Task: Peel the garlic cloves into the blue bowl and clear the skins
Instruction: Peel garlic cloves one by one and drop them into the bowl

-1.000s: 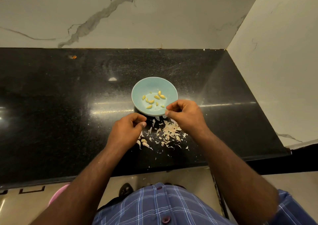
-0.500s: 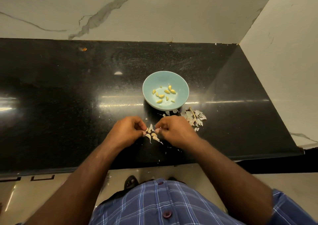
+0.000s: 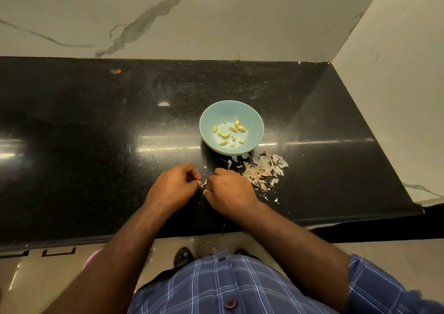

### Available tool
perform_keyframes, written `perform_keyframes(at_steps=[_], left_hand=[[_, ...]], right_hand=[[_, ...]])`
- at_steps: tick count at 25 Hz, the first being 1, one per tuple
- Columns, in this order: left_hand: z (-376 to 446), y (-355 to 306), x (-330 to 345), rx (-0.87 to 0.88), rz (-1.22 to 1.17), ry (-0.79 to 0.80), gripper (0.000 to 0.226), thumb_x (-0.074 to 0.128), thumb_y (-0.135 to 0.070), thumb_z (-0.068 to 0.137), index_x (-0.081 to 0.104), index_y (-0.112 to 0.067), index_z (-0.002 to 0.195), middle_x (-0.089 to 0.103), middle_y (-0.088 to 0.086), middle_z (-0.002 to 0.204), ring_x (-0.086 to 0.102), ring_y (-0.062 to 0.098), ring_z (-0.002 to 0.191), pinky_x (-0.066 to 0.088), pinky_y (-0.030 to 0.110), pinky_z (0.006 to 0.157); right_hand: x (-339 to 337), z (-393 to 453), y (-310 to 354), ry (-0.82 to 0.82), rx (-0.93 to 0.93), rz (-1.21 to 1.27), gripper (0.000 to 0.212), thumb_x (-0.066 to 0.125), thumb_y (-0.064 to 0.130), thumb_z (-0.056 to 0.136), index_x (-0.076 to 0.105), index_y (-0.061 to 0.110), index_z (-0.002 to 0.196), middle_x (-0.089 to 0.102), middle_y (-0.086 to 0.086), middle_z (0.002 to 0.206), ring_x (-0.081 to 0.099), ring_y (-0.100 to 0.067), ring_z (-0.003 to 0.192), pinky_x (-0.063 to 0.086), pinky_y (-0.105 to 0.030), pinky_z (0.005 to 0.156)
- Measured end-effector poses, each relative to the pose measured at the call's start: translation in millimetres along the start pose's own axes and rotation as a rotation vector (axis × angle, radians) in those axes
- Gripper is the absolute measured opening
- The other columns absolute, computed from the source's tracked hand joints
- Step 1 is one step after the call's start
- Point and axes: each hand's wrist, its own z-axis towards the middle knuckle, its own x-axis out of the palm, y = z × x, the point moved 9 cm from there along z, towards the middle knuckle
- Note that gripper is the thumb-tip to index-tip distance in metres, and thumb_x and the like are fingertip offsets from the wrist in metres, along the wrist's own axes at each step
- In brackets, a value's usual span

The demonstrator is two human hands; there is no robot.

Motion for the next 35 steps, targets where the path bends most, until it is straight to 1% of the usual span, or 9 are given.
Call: perform_keyframes(at_steps=[4,8,12,14,18,22,24,31,35], left_hand=[[0,-3,-9,0.003,-0.092,-0.072,0.004,0.069,-0.029,0.092,0.068,-0.031,0.088,0.070,-0.012,0.084,0.065,0.007,0.080,0.054,0.031,0.073],[-3,-23,10,0.029,-0.565,0.047,0.005,0.073,-0.021,0.093,0.075,-0.021,0.089,0.073,-0.001,0.076,0.066,0.011,0.071,0.055,0.035,0.072],[-8,-49,30,0.035,-0.741,0.104,0.007,0.071,-0.019,0.093,0.075,-0.013,0.096,0.070,-0.007,0.065,0.062,0.003,0.060,0.049,0.019,0.057],[-7,-58,39,0.037,-0.795,0.136,0.008,0.073,-0.021,0.092,0.075,-0.014,0.095,0.071,-0.006,0.070,0.063,0.004,0.063,0.047,0.021,0.058],[-5,-75,56,0.047,-0.875,0.211,0.011,0.077,-0.027,0.087,0.077,-0.017,0.091,0.072,0.003,0.078,0.060,0.011,0.067,0.046,0.026,0.059],[-4,-89,67,0.057,-0.929,0.254,0.034,0.081,-0.040,0.070,0.076,-0.014,0.091,0.070,0.005,0.079,0.056,0.010,0.065,0.040,0.023,0.053],[-4,-93,71,0.043,-0.951,0.264,0.038,0.081,-0.038,0.071,0.075,-0.009,0.095,0.070,0.004,0.078,0.056,0.011,0.064,0.040,0.022,0.052],[-6,-94,71,0.037,-0.997,0.200,0.028,0.081,-0.030,0.074,0.075,-0.010,0.093,0.071,0.005,0.079,0.058,0.011,0.066,0.041,0.023,0.054],[-6,-92,63,0.078,-0.909,0.139,0.013,0.077,-0.026,0.084,0.078,-0.018,0.093,0.075,0.004,0.082,0.065,0.010,0.072,0.046,0.028,0.063]], right_hand=[[-16,-3,-12,-0.045,0.111,0.313,0.014,0.064,0.035,0.091,0.062,0.024,0.099,0.067,0.004,0.094,0.063,-0.017,0.086,0.053,-0.036,0.077],[-30,-14,-51,-0.067,0.270,0.813,0.028,0.086,0.021,0.079,0.075,0.017,0.104,0.077,0.003,0.090,0.073,-0.007,0.085,0.060,-0.026,0.084],[-44,-30,-76,-0.194,0.315,1.044,0.016,0.087,0.015,0.077,0.079,0.018,0.090,0.079,0.003,0.085,0.076,-0.012,0.085,0.061,-0.033,0.085],[-50,-39,-83,-0.231,0.306,1.074,0.013,0.086,0.015,0.078,0.078,0.023,0.084,0.078,0.003,0.083,0.076,-0.013,0.083,0.061,-0.032,0.081],[-58,-53,-99,-0.288,0.301,1.049,0.010,0.083,0.013,0.081,0.080,0.014,0.091,0.079,0.000,0.083,0.076,-0.013,0.082,0.063,-0.036,0.082],[-64,-59,-112,-0.343,0.293,1.001,0.008,0.081,0.013,0.083,0.080,0.016,0.090,0.078,0.001,0.084,0.076,-0.013,0.082,0.063,-0.041,0.082],[-66,-61,-114,-0.351,0.275,0.986,0.008,0.079,0.011,0.085,0.080,0.018,0.089,0.078,0.001,0.083,0.075,-0.013,0.082,0.063,-0.041,0.082],[-61,-58,-118,-0.325,0.285,1.077,0.019,0.077,0.011,0.088,0.078,0.020,0.105,0.078,0.001,0.098,0.075,-0.011,0.094,0.061,-0.039,0.091],[-68,-57,-119,-0.352,0.276,1.016,0.009,0.080,0.018,0.085,0.079,0.019,0.094,0.077,0.000,0.088,0.075,-0.015,0.083,0.064,-0.040,0.079]])
